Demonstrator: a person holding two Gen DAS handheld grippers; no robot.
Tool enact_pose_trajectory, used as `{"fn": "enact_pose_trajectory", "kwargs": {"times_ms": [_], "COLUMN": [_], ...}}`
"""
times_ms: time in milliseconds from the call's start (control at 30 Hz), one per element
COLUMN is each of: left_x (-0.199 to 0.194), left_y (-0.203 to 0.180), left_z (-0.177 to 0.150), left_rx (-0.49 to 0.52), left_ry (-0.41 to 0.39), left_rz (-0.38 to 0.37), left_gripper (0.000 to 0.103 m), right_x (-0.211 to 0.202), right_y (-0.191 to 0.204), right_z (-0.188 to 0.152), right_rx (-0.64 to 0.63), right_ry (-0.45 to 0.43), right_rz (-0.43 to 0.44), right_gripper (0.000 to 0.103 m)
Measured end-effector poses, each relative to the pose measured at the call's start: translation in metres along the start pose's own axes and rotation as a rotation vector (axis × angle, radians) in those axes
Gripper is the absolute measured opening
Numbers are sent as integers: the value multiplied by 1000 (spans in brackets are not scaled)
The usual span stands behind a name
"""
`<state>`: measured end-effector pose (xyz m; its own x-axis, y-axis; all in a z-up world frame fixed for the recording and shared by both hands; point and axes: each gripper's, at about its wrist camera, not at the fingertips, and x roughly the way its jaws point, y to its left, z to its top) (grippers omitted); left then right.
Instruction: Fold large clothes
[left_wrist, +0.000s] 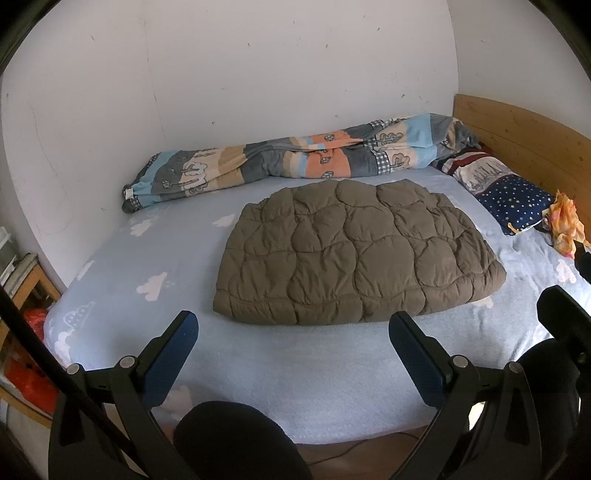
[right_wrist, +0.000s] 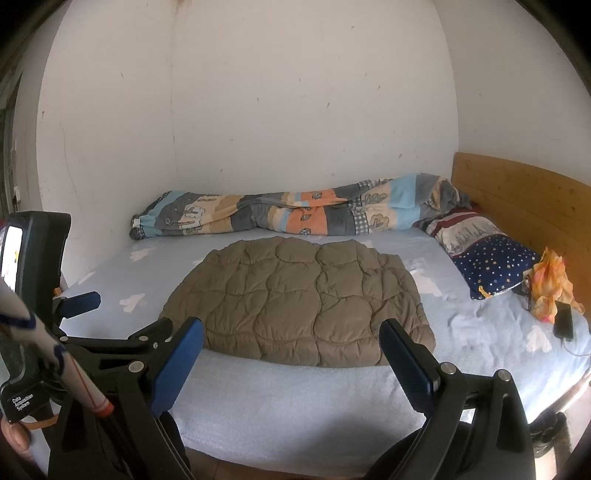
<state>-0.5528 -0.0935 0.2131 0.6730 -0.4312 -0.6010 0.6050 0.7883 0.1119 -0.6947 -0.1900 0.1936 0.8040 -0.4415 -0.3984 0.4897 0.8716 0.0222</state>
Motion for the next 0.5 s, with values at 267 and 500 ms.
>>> {"fn": "enact_pose_trajectory", "kwargs": {"times_ms": [267, 500], "left_x": [3, 4], "left_y": [-1, 0], "left_z": [-2, -2], "left_rx": [-1, -1], "left_ry": [10, 12], "left_rz": [-8, -9], "left_gripper": [103, 103], "right_x": [0, -1], "right_y": [0, -8], "right_z": [-1, -6], "right_rx": [4, 5], "right_ry": [1, 6], "right_rz": [-2, 0], "right_gripper": [98, 98]}}
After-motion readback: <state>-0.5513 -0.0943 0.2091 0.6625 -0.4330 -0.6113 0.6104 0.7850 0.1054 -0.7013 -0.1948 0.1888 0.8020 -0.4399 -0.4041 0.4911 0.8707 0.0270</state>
